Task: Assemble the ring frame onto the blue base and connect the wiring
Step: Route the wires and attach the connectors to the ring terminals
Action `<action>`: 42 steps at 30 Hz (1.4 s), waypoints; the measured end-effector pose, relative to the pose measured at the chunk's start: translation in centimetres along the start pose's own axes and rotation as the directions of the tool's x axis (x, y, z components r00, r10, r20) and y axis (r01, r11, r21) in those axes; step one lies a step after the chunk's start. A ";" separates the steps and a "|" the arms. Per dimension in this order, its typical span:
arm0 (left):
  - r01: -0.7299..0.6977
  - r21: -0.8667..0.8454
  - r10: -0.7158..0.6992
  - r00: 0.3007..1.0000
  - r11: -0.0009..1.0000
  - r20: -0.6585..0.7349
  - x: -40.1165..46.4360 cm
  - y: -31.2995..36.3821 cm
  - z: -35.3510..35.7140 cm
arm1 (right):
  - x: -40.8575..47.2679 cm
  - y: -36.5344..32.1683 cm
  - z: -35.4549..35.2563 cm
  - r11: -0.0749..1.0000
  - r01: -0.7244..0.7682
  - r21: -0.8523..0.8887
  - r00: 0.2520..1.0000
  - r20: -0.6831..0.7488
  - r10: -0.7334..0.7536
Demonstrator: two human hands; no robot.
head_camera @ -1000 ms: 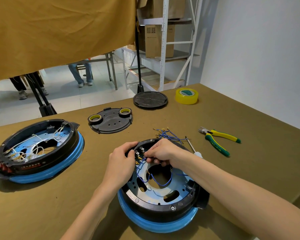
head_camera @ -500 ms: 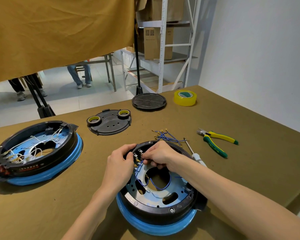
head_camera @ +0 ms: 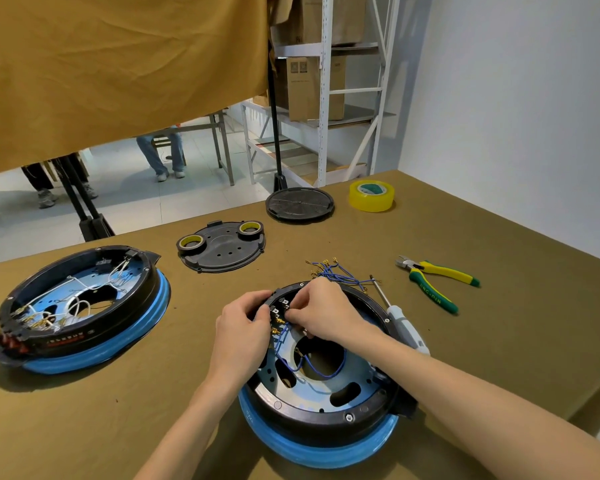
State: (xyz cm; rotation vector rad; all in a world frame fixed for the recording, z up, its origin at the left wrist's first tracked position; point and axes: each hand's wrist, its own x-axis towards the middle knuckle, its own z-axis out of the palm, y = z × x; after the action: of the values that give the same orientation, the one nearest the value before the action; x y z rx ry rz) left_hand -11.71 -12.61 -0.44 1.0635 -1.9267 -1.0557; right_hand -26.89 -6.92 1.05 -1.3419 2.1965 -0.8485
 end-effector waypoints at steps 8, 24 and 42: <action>0.030 -0.032 -0.030 1.000 0.999 -0.008 0.2 -0.1 0.0 | 0.5 -0.1 -0.3 0.993 0.107 -0.054 0.994 0.022 -0.106; -0.011 0.038 0.012 1.000 0.999 -0.011 0.1 -0.1 0.1 | -0.2 -0.6 -1.1 0.996 0.090 0.015 0.992 0.087 -0.091; 0.038 -0.010 -0.038 0.999 0.999 -0.014 -0.3 0.2 -0.1 | -1.5 -1.2 -0.5 0.974 0.196 -0.111 0.978 0.092 -0.186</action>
State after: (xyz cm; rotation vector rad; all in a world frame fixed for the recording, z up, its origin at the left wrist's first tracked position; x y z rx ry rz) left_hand -11.59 -12.31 -0.31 1.1037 -1.8953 -1.0742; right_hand -25.74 -5.88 2.30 -1.6375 2.1098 -0.7248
